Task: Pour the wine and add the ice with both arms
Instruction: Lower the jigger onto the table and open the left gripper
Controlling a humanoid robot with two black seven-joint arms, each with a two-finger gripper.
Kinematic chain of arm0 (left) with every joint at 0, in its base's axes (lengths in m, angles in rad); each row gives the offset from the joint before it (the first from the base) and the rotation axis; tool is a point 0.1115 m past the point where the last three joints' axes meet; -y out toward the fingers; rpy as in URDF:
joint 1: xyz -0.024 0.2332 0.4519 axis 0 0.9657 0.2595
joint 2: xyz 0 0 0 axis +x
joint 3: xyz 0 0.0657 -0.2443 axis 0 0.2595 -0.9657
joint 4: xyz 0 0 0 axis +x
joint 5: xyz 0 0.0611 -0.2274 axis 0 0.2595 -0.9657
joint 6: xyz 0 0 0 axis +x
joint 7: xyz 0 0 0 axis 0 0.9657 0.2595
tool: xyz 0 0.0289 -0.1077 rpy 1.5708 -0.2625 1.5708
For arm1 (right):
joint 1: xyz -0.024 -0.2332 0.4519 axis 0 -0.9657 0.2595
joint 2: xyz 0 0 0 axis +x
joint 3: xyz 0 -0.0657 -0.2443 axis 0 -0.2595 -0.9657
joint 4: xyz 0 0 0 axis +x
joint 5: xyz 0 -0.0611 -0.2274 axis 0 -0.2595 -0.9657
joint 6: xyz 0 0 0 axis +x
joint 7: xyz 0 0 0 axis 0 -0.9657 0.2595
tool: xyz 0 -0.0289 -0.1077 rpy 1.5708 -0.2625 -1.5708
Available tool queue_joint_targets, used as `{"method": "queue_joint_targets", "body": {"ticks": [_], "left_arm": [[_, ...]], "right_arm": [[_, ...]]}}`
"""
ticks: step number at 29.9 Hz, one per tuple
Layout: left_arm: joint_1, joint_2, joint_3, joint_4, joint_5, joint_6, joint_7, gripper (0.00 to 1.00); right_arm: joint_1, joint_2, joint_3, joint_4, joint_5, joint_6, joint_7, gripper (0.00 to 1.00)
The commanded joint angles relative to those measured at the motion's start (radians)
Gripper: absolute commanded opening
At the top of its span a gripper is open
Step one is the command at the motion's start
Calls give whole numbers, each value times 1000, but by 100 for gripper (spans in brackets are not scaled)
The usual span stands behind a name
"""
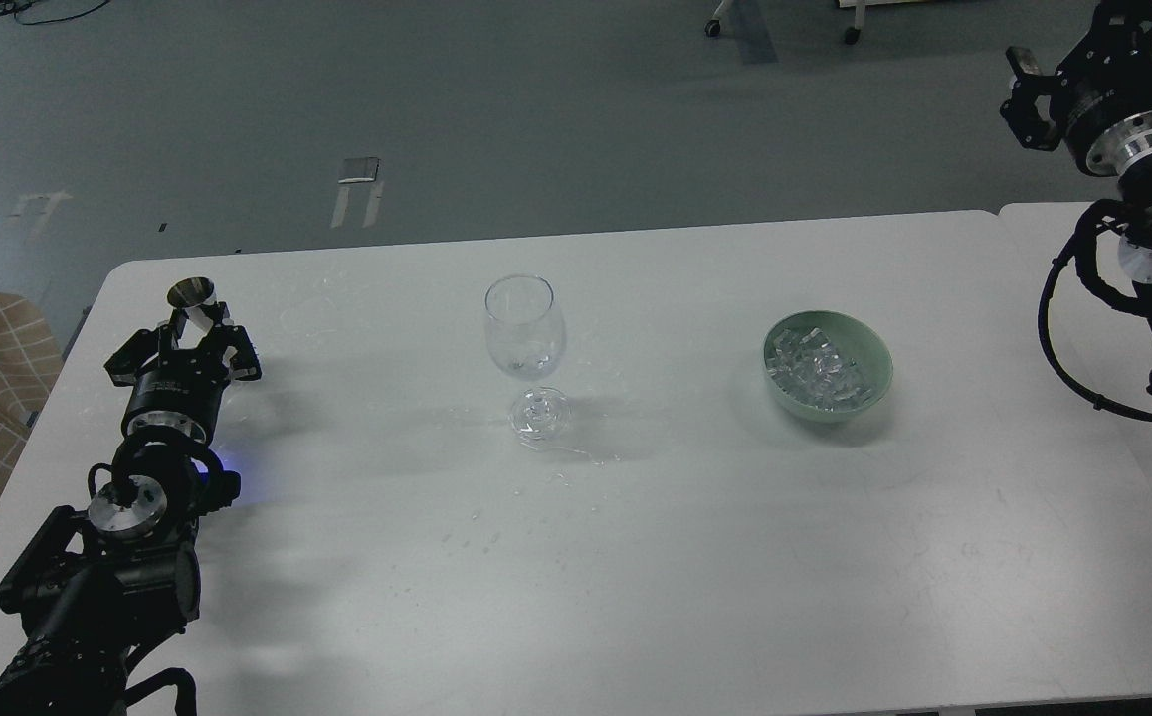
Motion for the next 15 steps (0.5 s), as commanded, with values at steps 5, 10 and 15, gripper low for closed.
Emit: {"method": "queue_joint_targets", "body": {"ticks": [5,10,15], "left_arm": [[0,2,0,0,0,2,2,46],[1,6,0,0,0,3,8,53],[-2,8,1,-1,1,5,8,56]], "right_arm": [[0,0,0,0,0,0,0,100],[0,-2,0,0,0,0,0,100],[-3,0,1,2,0,0,0,100]]}}
